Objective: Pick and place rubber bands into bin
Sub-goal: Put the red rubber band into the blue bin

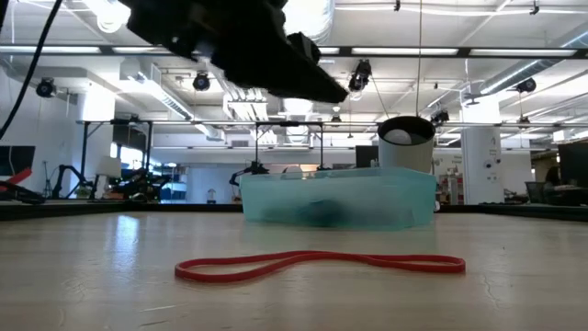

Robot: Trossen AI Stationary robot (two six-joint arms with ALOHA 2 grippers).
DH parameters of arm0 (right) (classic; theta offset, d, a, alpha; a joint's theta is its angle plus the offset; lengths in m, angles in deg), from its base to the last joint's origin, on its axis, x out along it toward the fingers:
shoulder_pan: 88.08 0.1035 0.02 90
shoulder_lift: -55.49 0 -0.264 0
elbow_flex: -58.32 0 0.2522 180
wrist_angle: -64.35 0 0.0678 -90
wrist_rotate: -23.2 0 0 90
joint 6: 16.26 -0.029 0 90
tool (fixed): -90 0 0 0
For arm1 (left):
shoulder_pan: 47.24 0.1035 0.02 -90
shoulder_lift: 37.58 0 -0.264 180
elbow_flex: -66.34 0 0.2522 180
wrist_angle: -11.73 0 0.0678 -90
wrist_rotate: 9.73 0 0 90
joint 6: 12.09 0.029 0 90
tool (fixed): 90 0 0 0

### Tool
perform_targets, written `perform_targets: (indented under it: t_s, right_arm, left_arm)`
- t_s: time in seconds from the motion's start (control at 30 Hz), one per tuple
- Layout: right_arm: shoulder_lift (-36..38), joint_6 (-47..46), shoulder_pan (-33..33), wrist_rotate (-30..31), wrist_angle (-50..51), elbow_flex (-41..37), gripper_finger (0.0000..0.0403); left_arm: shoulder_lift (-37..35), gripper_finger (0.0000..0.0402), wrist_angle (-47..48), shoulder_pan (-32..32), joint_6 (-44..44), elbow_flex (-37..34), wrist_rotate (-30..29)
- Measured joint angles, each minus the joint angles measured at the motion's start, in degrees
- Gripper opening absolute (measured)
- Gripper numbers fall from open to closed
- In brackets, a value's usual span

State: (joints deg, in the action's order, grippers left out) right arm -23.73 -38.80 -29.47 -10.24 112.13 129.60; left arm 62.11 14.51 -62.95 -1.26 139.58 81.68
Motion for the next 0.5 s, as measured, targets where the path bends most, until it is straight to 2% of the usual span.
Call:
perform_targets:
  t_s: [0.2,0.5]
  right_arm:
    - [0.0,-0.16,0.0,0.04,-0.04,-0.07,0.0057]
    - [0.0,-0.44,0.0,0.02,-0.07,-0.26,0.0057]
  left_arm:
    - [4.58,0.0105,-5.93,-3.45,0.0,-0.23,0.02]
    - [10.69,0.0105,-10.99,-3.45,-4.35,-0.26,-0.06]
